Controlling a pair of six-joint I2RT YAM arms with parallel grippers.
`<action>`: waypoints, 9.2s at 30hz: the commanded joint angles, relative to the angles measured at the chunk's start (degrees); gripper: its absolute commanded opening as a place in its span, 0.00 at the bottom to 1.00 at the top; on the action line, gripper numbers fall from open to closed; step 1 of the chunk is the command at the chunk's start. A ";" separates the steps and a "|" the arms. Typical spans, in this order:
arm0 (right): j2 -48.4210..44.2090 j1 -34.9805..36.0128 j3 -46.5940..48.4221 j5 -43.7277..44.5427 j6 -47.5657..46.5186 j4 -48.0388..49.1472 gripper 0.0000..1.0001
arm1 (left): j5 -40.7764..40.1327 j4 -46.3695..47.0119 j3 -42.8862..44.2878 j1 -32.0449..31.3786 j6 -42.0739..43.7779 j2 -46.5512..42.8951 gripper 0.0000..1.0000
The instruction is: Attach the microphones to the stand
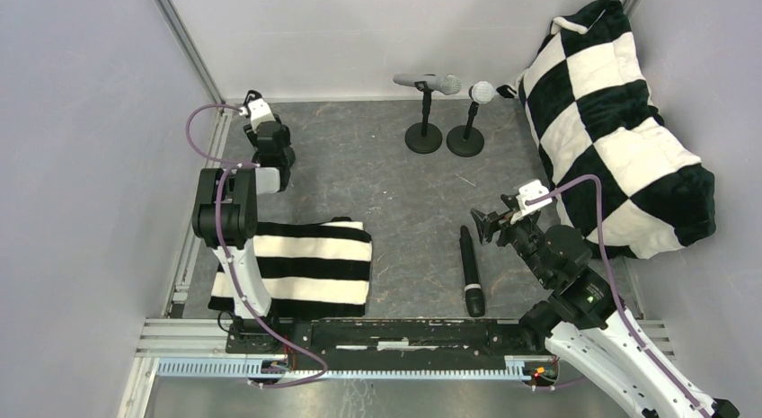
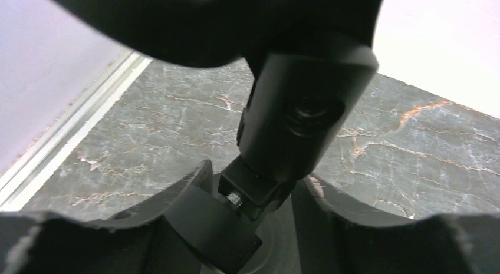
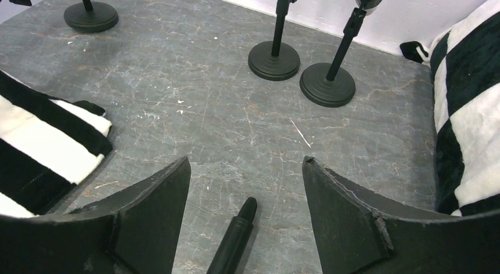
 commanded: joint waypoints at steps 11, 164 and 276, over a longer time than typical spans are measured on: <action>-0.53 -0.01 1.12 0.01 -1.41 2.85 0.76 | 14.06 -0.58 -1.21 0.04 -0.56 -1.25 0.03; 26.80 22.89 14.36 -13.99 -101.64 25.69 0.06 | 56.62 -88.50 34.71 -42.90 15.62 -38.06 0.63; 32.71 13.58 10.93 1.46 37.34 67.61 0.00 | 45.18 -32.54 -9.08 -42.91 -5.22 -62.36 0.64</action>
